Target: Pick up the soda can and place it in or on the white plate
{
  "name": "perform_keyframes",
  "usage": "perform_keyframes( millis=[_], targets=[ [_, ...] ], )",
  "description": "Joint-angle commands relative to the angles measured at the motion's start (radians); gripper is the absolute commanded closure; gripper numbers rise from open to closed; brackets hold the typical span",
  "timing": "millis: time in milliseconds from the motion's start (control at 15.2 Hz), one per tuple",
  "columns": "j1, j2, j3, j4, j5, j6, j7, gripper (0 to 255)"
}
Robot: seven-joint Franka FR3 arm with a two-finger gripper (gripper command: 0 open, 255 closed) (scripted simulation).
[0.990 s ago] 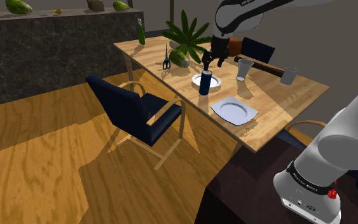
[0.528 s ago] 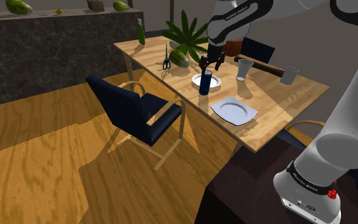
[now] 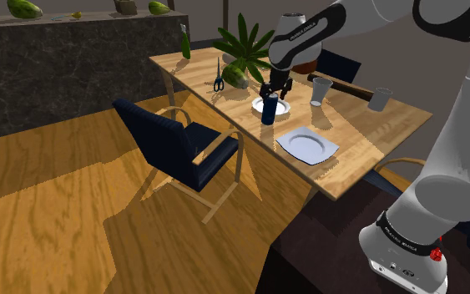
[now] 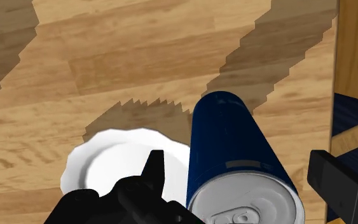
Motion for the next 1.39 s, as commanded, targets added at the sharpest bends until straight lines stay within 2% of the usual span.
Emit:
perform_keyframes(
  millis=[0, 396, 462, 1056, 1320],
  targets=[
    [0.0, 0.007, 0.0, 0.0, 0.001, 0.008, 0.001, 0],
    [0.0, 0.007, 0.001, 0.0, 0.001, 0.008, 0.001, 0],
    [0.0, 0.007, 0.001, 0.0, 0.001, 0.008, 0.001, 255],
    [0.0, 0.007, 0.001, 0.0, 0.001, 0.008, 0.001, 255],
    [0.001, -0.019, 0.0, 0.021, -0.002, -0.039, 0.001, 255]
  ],
)
